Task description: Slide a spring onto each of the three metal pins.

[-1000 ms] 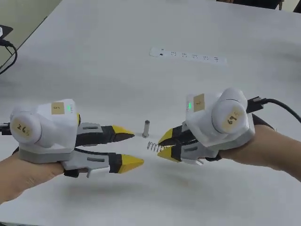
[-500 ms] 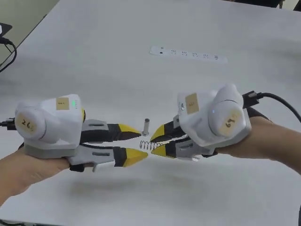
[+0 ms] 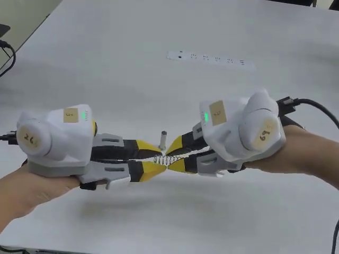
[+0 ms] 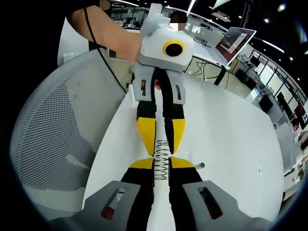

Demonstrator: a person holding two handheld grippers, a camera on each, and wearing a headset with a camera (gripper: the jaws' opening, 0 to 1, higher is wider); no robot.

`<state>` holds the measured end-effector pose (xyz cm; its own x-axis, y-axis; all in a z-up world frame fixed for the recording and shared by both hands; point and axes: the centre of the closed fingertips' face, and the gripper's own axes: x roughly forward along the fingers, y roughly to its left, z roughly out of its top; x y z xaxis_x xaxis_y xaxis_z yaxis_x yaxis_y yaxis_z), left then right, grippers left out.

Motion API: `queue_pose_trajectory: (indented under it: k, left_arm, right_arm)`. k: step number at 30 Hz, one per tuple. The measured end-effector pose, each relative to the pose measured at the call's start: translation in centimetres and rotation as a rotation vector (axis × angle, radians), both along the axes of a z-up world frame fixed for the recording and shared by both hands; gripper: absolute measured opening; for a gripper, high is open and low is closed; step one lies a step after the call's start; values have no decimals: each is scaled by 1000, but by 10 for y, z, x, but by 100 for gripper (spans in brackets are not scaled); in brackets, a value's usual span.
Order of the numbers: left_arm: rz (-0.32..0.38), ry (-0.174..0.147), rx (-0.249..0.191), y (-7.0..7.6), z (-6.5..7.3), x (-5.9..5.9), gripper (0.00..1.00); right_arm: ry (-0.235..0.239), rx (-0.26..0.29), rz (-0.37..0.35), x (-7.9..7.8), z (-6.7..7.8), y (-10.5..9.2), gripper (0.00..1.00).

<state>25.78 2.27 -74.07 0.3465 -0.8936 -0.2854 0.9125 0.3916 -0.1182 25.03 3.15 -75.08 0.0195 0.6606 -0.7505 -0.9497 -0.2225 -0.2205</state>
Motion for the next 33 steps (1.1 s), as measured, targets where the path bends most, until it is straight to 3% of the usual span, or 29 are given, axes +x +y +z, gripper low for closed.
queue_pose_trajectory:
  k: [21,33]
  left_arm:
    - [-38,-42,-42,-8,10,0,2]
    - [-76,-33,-75,-12,11,-3,1]
  right_arm:
    - [-10,4,14,1,8,-5,8]
    - [13,6,-8,-3,10,-11,9]
